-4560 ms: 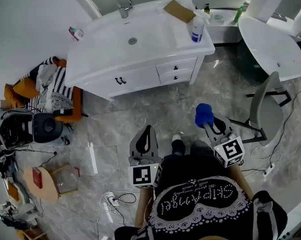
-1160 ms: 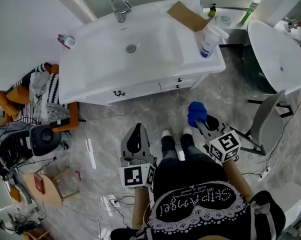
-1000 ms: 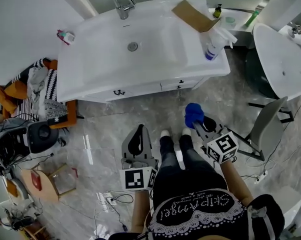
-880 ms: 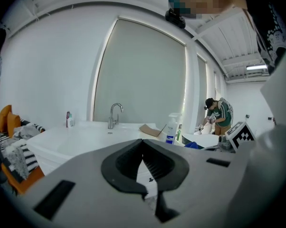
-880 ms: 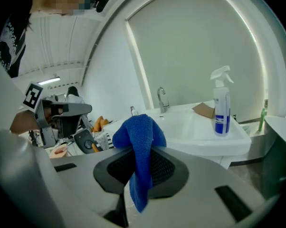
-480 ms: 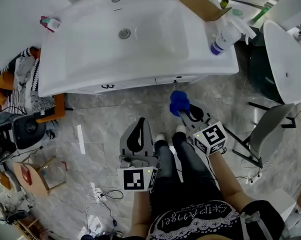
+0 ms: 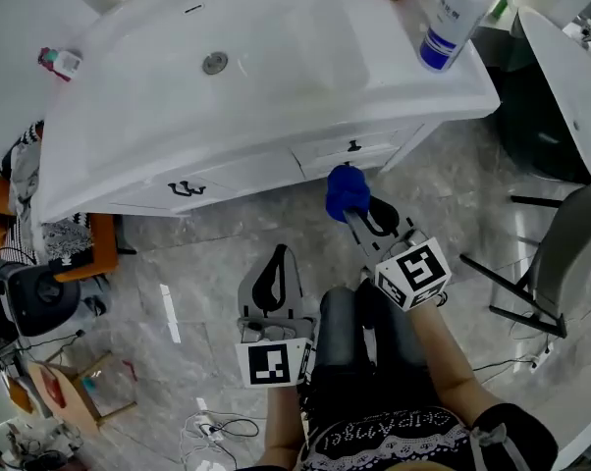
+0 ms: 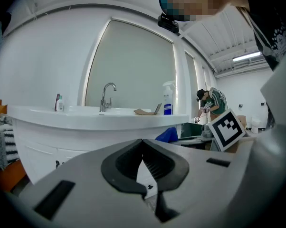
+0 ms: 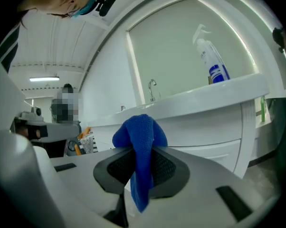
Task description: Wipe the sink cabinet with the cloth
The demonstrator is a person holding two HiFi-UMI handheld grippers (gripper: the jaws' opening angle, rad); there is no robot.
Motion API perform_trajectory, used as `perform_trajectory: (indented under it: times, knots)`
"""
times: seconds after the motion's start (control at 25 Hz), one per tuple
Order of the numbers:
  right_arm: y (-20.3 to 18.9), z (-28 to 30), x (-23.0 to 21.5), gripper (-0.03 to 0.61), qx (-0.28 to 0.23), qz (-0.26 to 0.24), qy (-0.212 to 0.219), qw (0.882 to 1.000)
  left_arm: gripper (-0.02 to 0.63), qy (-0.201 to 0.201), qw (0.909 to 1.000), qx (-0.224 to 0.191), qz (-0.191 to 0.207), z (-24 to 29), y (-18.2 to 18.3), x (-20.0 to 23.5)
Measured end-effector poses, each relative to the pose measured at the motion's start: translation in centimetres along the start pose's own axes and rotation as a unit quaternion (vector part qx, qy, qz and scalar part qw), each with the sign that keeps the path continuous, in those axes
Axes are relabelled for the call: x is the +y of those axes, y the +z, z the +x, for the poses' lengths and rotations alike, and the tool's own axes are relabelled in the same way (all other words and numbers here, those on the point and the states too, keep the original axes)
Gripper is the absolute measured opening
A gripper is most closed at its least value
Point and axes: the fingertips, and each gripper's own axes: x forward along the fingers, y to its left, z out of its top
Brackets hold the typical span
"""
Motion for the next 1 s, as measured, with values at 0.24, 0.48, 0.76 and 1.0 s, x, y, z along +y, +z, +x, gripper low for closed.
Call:
perform_trajectory:
  times: [0.24, 0.48, 0.76, 1.0]
  knots:
    - [-4.1, 2.3, -3.5, 0.061, -0.061, -0.028, 0.009, 0.998, 0.005, -0.009, 0.9993, -0.033, 0.013, 4.3, -8.1, -0.4]
    - [-7.9, 4.9, -6.7, 0.061, -0.109, -0.031, 0.003, 0.994, 0.005, -0.012, 0.9985, -0.04, 0.036, 7.3, -15.2, -1.0]
    - [-10.2, 6.6, -8.3, 0.061, -0.167, -0.058, -0.013, 0.984, 0.005, -0.028, 0.9972, -0.054, 0.043, 9.8, -22.3, -1.8]
    - [-9.9, 7.3, -8.3, 0.061, -0.171, -0.084, -0.036, 0.981, 0.005, -0.027, 0.997, -0.068, 0.024, 9.7, -23.1, -1.5]
